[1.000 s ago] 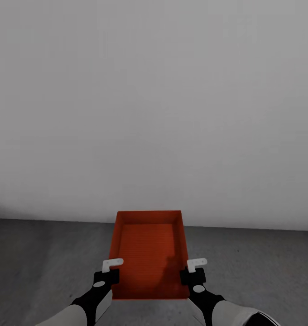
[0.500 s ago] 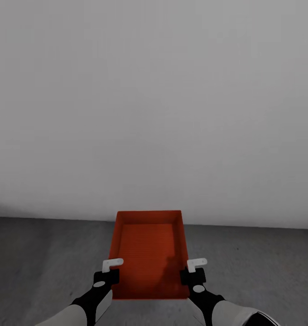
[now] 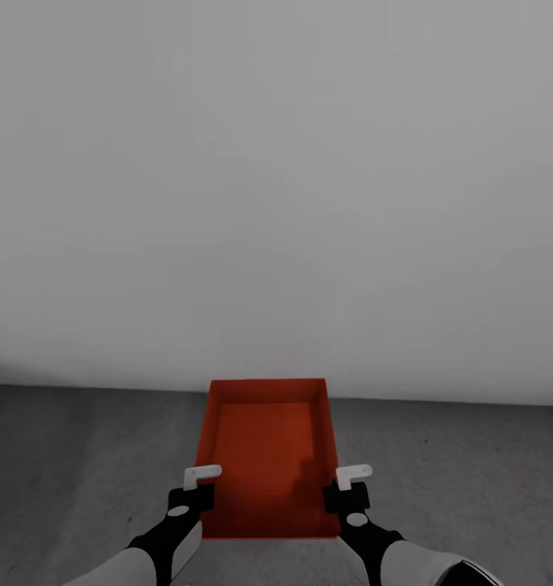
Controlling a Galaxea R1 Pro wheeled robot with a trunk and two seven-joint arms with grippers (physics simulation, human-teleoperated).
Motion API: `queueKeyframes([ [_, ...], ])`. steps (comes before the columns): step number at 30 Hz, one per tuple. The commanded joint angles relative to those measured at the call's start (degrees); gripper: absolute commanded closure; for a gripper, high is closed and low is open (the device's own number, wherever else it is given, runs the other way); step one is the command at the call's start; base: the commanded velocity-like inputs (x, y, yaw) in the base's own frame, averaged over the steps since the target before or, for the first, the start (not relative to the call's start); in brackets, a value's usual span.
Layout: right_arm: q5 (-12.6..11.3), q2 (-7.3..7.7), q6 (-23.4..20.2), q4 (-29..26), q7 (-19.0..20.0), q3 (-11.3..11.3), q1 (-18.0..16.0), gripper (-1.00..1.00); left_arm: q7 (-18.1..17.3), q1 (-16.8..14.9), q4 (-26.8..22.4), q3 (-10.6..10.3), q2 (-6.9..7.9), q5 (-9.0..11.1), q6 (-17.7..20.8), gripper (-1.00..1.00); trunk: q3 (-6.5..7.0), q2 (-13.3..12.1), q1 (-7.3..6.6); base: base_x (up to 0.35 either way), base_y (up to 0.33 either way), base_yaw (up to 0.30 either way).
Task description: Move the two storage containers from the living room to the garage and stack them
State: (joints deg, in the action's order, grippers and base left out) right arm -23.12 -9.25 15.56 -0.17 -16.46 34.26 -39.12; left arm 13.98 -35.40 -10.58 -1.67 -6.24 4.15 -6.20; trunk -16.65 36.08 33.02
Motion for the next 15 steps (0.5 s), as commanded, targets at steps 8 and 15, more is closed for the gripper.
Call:
queueKeyframes([
  [8,0.3,-0.06,-0.2,-0.7,-0.2,-4.2,-0.1,1.0,0.7,0.0,0.0,0.7,0.0,-0.3,-0.4,1.0,-0.81,0.1,0.01,0.0,0.0,0.0],
  [15,0.3,-0.06,-0.2,-0.7,-0.2,-4.2,-0.1,1.0,0.7,0.0,0.0,0.6,0.0,-0.3,-0.4,1.0,-1.44,0.1,0.01,0.0,0.0,0.0],
])
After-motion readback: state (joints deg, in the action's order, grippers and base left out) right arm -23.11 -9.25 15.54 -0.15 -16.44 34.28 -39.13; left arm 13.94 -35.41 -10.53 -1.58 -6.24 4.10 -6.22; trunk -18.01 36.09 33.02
